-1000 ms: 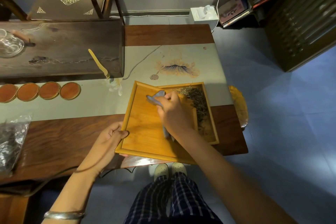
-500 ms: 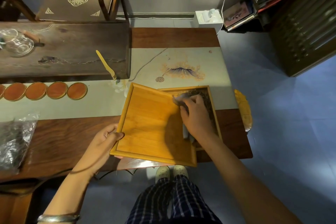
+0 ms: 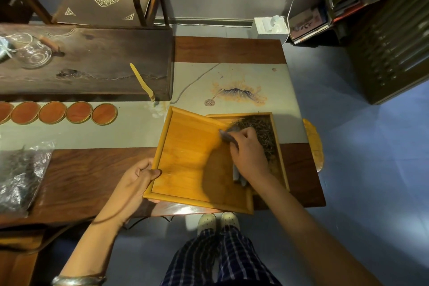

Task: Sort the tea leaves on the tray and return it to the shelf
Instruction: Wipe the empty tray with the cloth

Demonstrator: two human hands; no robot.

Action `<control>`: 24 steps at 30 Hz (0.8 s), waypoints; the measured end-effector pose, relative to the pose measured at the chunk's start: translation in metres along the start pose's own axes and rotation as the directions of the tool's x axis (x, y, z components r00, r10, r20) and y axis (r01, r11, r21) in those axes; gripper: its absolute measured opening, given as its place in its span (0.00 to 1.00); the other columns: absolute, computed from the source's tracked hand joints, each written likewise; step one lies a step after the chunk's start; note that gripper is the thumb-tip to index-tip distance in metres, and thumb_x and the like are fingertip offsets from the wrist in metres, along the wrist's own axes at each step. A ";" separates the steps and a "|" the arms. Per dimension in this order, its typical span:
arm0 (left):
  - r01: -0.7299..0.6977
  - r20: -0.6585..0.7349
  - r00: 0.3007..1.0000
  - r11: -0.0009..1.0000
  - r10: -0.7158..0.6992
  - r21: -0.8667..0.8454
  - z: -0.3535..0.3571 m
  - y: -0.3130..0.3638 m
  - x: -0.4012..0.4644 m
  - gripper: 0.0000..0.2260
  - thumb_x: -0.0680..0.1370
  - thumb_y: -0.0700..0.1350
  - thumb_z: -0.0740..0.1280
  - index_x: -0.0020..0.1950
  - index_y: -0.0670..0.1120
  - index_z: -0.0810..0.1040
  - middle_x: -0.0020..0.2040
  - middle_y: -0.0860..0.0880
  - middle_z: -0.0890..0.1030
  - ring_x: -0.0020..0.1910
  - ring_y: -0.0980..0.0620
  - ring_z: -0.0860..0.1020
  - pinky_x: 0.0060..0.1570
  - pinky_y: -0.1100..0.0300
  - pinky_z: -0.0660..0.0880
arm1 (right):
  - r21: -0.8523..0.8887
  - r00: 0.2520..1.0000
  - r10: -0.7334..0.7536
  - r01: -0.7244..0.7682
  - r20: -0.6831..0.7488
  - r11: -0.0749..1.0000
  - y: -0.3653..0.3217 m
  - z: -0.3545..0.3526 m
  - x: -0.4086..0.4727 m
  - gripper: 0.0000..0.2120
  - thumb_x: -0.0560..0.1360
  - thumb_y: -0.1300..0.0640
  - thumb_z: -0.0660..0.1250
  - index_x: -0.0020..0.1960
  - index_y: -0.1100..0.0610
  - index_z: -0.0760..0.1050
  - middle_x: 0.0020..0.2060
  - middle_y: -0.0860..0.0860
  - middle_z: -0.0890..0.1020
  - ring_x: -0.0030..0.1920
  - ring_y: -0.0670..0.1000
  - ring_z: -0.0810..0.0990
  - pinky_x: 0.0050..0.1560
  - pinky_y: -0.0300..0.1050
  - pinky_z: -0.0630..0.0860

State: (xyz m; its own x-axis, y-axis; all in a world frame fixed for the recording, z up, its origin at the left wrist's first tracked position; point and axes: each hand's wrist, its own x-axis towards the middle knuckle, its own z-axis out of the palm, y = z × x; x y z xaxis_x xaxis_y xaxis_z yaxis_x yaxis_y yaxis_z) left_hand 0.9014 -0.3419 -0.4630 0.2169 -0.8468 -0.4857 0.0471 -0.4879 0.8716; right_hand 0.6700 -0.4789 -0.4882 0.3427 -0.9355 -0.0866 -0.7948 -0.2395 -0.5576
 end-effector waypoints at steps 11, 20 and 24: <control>-0.031 -0.104 0.994 0.988 0.016 -0.149 -0.025 -0.013 0.004 0.12 0.81 0.36 0.59 0.55 0.47 0.80 0.32 0.51 0.81 0.26 0.54 0.78 0.23 0.60 0.78 | 0.154 0.948 0.064 -0.016 -0.311 0.988 -0.004 -0.030 0.043 0.15 0.79 0.55 0.62 0.65 0.55 0.72 0.56 0.55 0.72 0.50 0.43 0.69 0.51 0.29 0.64; -0.074 -0.258 0.966 0.952 -0.006 -0.298 -0.036 -0.032 -0.003 0.17 0.81 0.36 0.59 0.50 0.53 0.84 0.34 0.51 0.83 0.28 0.57 0.79 0.23 0.63 0.75 | -0.220 0.988 -0.153 0.144 -0.025 0.965 -0.008 -0.036 0.167 0.14 0.76 0.57 0.59 0.61 0.57 0.66 0.57 0.59 0.71 0.50 0.59 0.75 0.47 0.50 0.71; -0.082 -0.305 0.952 0.962 -0.002 -0.262 -0.043 -0.040 -0.010 0.12 0.77 0.44 0.62 0.52 0.56 0.83 0.41 0.50 0.85 0.34 0.56 0.82 0.29 0.63 0.77 | -0.408 0.955 -0.241 0.293 0.174 0.865 -0.004 -0.009 0.195 0.12 0.76 0.59 0.60 0.59 0.57 0.67 0.56 0.59 0.72 0.48 0.58 0.75 0.42 0.48 0.70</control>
State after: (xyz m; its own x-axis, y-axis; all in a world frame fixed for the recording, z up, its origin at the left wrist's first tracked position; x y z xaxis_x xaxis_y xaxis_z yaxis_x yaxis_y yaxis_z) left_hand 0.9389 -0.3048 -0.4903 0.5038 -0.7410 -0.4440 0.2826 -0.3444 0.8953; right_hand 0.7354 -0.6626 -0.4960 0.6059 -0.7902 -0.0923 -0.7914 -0.5869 -0.1710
